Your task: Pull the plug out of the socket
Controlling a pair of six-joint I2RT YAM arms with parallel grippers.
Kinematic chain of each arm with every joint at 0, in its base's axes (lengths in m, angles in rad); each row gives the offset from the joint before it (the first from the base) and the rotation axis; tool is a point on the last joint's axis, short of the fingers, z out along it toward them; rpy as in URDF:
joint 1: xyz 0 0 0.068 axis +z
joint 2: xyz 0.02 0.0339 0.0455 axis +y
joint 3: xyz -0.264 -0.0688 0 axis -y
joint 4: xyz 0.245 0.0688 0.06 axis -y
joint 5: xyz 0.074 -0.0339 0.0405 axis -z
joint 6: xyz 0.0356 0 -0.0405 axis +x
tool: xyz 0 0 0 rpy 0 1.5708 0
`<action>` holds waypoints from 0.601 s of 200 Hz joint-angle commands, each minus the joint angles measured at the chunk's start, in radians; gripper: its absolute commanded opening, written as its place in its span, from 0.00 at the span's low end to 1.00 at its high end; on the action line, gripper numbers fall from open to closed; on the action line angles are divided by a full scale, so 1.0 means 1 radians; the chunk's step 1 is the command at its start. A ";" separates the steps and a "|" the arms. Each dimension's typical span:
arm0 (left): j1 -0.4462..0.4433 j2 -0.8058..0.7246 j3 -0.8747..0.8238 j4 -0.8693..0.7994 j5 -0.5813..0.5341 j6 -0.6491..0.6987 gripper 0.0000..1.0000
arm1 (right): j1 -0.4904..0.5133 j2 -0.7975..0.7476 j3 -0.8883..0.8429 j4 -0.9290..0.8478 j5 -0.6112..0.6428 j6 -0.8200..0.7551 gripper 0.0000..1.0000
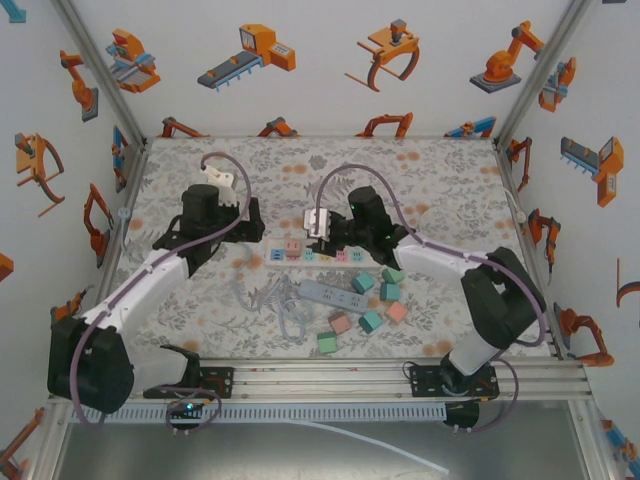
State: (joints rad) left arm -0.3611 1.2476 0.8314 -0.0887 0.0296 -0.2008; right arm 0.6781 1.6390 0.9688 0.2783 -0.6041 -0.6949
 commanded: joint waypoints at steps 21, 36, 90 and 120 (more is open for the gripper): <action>0.074 0.122 0.071 -0.089 0.148 -0.179 0.98 | 0.027 0.119 0.107 -0.056 -0.027 0.013 0.52; 0.083 0.176 0.102 -0.129 0.164 -0.202 0.99 | 0.035 0.159 0.145 -0.088 -0.028 0.018 0.52; 0.072 0.361 0.262 -0.351 0.185 -0.238 0.84 | 0.054 0.262 0.227 -0.131 -0.040 0.030 0.44; 0.037 0.416 0.302 -0.413 0.143 -0.265 0.76 | 0.057 0.282 0.237 -0.131 -0.045 0.038 0.36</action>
State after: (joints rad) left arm -0.2947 1.6279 1.0927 -0.3920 0.1791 -0.4255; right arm 0.7284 1.9076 1.1709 0.1631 -0.6216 -0.6735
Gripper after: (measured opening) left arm 0.780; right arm 0.381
